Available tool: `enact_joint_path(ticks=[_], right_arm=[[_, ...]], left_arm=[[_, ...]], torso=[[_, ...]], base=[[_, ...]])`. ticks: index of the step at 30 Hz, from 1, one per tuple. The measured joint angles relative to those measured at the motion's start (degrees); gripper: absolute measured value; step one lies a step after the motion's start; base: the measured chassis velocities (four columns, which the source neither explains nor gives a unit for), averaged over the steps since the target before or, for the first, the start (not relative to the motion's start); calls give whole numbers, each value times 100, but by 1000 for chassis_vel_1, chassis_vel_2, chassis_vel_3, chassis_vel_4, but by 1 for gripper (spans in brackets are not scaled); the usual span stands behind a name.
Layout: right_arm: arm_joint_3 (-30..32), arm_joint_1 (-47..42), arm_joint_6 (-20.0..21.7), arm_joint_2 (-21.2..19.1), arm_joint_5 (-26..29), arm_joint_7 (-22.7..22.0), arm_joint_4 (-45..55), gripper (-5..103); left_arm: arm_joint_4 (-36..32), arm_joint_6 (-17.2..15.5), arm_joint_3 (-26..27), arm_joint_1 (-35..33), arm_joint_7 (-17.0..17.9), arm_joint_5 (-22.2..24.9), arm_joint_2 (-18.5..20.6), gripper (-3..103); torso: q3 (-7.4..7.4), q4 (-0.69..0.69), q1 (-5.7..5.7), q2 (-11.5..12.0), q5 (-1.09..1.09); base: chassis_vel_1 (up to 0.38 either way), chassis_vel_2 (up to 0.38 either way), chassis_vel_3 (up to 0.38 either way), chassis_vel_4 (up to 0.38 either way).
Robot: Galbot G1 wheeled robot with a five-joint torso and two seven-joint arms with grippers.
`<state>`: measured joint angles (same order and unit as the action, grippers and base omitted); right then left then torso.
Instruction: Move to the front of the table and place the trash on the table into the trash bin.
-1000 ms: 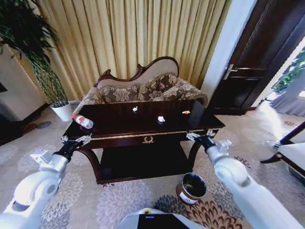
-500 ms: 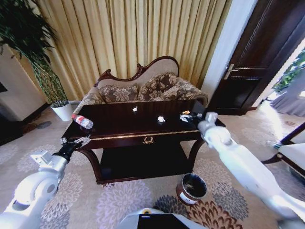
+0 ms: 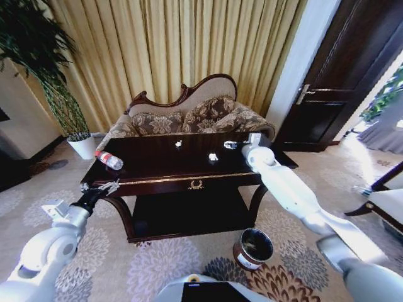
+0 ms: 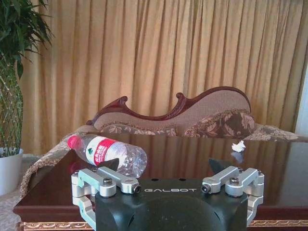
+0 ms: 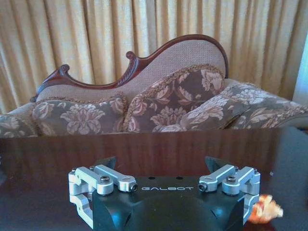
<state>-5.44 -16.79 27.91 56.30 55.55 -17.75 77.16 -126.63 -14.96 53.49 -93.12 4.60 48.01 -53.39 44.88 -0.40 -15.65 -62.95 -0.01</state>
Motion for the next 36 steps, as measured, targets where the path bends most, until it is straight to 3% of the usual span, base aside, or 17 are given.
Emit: enact_joint_path(ticks=[17,30,36], right_arm=[[-17,133,516,-201,-64,-240,-460,100],[101,-81,577,-135,-155,-477,-526,102],[112,-82,512,-93,-204,-525,-556,93]], left_arm=[[3,42,-11,56,-47,-19,-50,100],[29,27,15,48,-42,38,-2,100],[50,26,9,62,-42,33,9,100]], torso=[[0,-1,0,0,1],[0,0,0,0,1],[0,0,0,0,1]], base=[[0,0,0,0],[0,0,0,0],[0,0,0,0]])
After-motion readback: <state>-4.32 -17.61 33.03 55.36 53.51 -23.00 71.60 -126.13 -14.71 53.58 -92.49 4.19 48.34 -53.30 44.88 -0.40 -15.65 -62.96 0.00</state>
